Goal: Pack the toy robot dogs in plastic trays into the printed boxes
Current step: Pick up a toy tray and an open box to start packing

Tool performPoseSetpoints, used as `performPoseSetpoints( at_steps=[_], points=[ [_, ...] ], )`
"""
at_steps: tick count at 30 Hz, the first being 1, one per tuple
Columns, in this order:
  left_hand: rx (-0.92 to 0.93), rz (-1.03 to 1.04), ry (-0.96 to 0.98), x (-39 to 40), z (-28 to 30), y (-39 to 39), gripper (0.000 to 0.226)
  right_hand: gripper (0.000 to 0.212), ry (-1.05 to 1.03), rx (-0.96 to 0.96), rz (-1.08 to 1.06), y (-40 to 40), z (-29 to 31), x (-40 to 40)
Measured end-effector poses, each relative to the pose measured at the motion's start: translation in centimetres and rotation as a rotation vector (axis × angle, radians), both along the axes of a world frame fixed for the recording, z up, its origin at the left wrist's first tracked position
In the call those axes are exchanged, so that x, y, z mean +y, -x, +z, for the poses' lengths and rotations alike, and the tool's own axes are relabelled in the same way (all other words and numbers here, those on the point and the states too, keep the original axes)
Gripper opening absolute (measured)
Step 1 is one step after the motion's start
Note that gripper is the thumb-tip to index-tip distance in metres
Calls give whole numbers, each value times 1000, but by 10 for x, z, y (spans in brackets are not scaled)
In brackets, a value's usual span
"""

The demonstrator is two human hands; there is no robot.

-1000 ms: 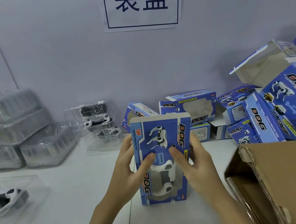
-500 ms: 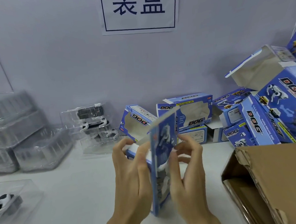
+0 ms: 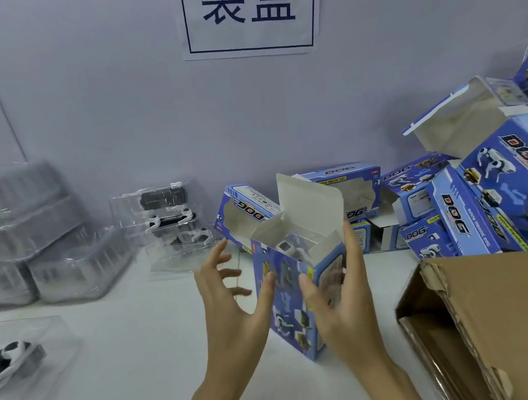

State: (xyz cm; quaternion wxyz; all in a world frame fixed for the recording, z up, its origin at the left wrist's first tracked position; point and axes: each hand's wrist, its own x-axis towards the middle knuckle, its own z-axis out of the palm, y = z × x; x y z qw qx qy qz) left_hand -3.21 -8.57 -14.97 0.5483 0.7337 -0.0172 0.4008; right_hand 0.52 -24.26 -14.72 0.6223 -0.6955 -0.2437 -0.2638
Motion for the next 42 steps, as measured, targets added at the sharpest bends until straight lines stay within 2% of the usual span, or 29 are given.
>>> performPoseSetpoints(
  at_steps=[3, 6, 9, 13, 17, 19, 23, 25, 31, 34, 37, 42],
  points=[
    [32, 16, -80, 12, 2, -3, 89, 83, -10, 6, 61, -8, -2, -14],
    [97, -101, -78, 22, 4, -5, 94, 78, -71, -20, 144, -10, -5, -19],
    [160, -289, -101, 25, 5, -1, 85, 65, -188, -32, 200, -7, -11, -16],
    [155, -467, -109, 20, 6, 6, 60, 50, -227, -48, 194, -4, -12, -11],
    [167, -477, -108, 21, 5, 8, 43, 36, -237, 51, 245, 3, -9, -7],
    [170, -481, -92, 22, 7, 7, 43, 45, -206, 116, 181, 4, -6, -6],
    [54, -398, -93, 14, 16, 5, 33, 57, -116, 30, 22, 0, 7, -8],
    [41, -357, -69, 11, 19, 3, 26, 53, -146, 31, 12, 1, 12, -7],
    [-62, -451, 126, 8, 22, 6, 33, 50, -349, 3, 136, 10, 14, -2],
    [-52, -453, 25, 13, 25, 8, 35, 50, -343, 55, 185, 12, 13, -2],
    [-12, -419, -176, 20, 24, 9, 39, 34, -310, 31, 187, 11, 8, -1],
    [5, -367, -93, 12, 28, 12, 40, 30, -287, -18, 199, 8, 6, -1]
  ],
)
